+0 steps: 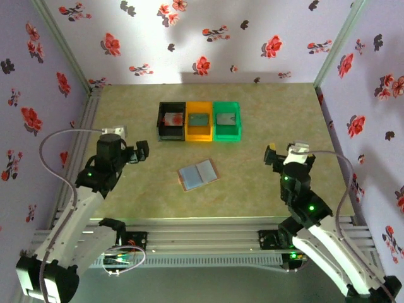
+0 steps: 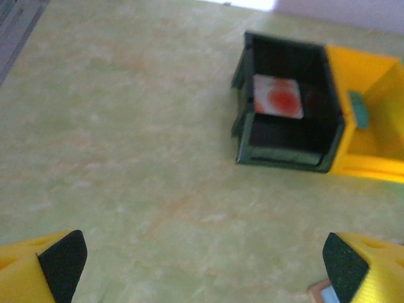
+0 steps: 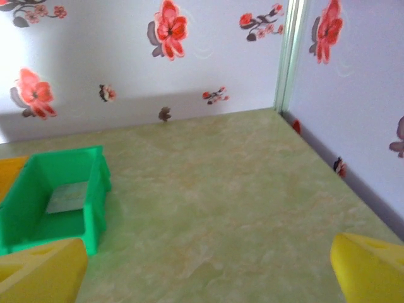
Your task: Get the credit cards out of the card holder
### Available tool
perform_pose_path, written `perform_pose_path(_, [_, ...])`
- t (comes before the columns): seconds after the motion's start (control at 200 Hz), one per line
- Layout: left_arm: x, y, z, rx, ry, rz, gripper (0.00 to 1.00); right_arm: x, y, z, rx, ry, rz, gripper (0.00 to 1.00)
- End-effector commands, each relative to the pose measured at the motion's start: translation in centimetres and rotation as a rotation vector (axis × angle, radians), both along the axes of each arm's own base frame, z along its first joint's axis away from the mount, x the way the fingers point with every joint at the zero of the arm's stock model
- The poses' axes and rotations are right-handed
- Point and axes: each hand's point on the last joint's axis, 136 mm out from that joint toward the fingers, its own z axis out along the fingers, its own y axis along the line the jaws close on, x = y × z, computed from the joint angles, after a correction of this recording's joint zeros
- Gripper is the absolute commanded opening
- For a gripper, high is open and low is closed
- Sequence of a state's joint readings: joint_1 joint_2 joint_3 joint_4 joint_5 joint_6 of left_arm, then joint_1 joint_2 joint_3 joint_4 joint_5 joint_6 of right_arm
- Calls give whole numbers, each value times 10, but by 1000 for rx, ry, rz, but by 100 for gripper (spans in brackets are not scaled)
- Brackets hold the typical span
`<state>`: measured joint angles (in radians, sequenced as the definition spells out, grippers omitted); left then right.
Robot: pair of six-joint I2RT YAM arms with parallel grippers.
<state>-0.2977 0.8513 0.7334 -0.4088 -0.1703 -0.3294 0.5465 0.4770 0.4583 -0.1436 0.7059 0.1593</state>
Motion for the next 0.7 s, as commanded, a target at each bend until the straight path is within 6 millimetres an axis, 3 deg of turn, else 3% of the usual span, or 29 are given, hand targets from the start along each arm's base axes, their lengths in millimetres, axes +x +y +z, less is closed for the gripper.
perform_pose_path(0.0, [9, 9, -5, 2, -15, 65, 100, 15, -11, -1, -42, -54, -105, 99])
perform_pose_path(0.12, [10, 17, -9, 38, -11, 87, 100, 35, -17, -14, -52, -31, -162, 99])
perform_pose_path(0.37, [11, 31, -20, 88, -19, 128, 100, 76, -60, -51, 46, 30, -300, 99])
perform_pose_path(0.58, [12, 43, -29, 99, -63, 174, 100, 117, -54, -83, -14, 93, -181, 99])
perform_pose_path(0.695, [14, 54, -37, 118, -64, 209, 100, 136, -52, -84, -80, 102, -155, 99])
